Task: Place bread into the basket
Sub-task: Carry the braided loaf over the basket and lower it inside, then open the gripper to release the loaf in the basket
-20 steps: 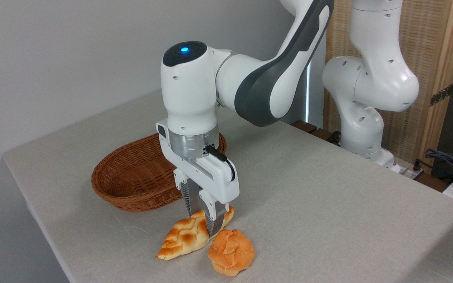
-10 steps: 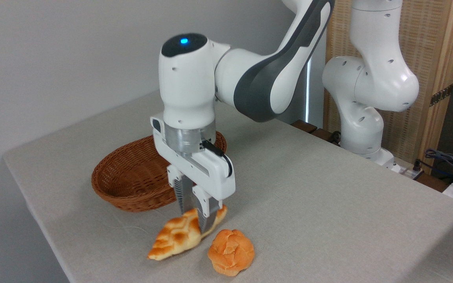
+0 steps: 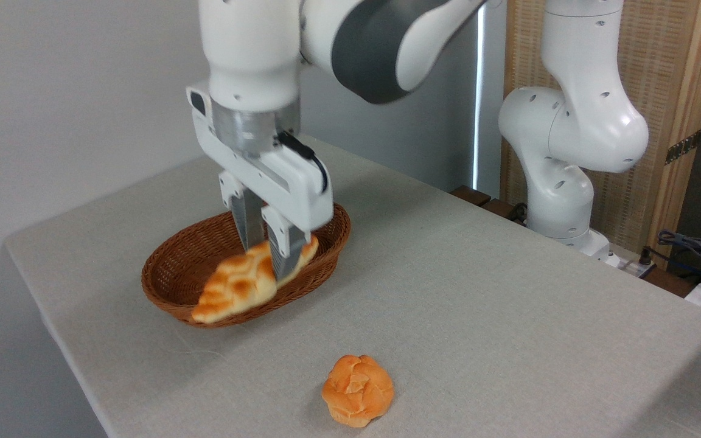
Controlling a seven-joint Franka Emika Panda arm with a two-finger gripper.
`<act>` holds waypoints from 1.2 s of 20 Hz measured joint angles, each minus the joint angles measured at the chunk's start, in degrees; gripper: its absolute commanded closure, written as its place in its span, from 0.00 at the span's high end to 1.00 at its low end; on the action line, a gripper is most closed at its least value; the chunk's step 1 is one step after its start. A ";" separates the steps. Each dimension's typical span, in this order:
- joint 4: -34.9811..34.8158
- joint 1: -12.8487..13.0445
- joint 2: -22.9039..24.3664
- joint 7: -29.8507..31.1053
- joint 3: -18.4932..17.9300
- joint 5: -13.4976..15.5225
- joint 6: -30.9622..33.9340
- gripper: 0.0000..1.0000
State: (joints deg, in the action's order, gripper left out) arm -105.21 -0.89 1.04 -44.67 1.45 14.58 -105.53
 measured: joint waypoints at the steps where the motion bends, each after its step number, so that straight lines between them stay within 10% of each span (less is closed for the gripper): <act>1: 0.17 0.02 0.06 0.96 1.91 0.06 0.22 0.57; 8: 0.04 0.77 -0.58 8.17 15.65 -3.69 -0.19 0.66; 11: -0.71 0.76 -1.85 8.25 16.91 -4.36 -2.76 1.00; 24: -2.12 0.88 -4.55 8.07 20.07 -7.64 -7.62 1.00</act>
State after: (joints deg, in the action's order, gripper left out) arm -107.33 -0.01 -3.52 -36.60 21.53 6.94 -113.14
